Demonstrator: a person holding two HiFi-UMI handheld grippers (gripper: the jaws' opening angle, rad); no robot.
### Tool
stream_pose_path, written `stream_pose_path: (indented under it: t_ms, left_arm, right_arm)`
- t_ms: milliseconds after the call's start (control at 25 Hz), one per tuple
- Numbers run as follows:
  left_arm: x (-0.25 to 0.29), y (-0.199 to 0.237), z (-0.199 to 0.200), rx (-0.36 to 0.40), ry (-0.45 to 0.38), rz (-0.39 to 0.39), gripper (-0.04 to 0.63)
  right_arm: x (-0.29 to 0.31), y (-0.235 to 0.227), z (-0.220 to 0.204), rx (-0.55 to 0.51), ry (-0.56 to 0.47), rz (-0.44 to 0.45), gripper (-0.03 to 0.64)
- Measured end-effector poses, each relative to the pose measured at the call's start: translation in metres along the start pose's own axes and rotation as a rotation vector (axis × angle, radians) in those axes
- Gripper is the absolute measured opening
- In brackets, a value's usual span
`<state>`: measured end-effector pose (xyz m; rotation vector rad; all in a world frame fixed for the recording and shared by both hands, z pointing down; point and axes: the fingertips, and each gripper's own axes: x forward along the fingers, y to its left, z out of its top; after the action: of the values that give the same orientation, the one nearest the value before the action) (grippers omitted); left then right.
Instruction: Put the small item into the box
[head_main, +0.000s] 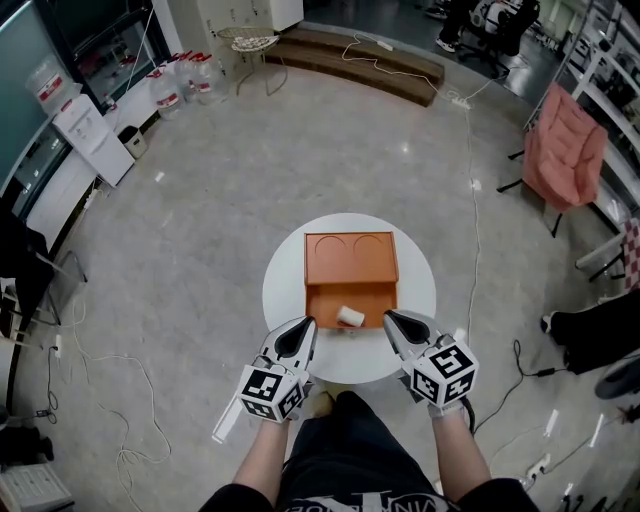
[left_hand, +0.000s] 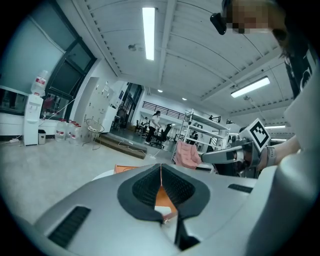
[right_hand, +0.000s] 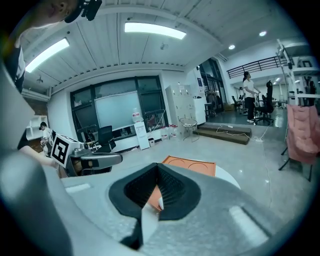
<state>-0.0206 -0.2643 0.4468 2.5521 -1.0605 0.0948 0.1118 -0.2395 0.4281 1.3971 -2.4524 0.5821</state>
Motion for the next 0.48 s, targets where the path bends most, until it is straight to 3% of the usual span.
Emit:
stream_pose_path:
  t_ms: [480]
  left_arm:
    - [-0.008,-0.004,0.025,0.003,-0.034,0.001,0.014]
  right_arm:
    - [-0.011,0.013,0.019,-0.025,-0.02,0.016,0.006]
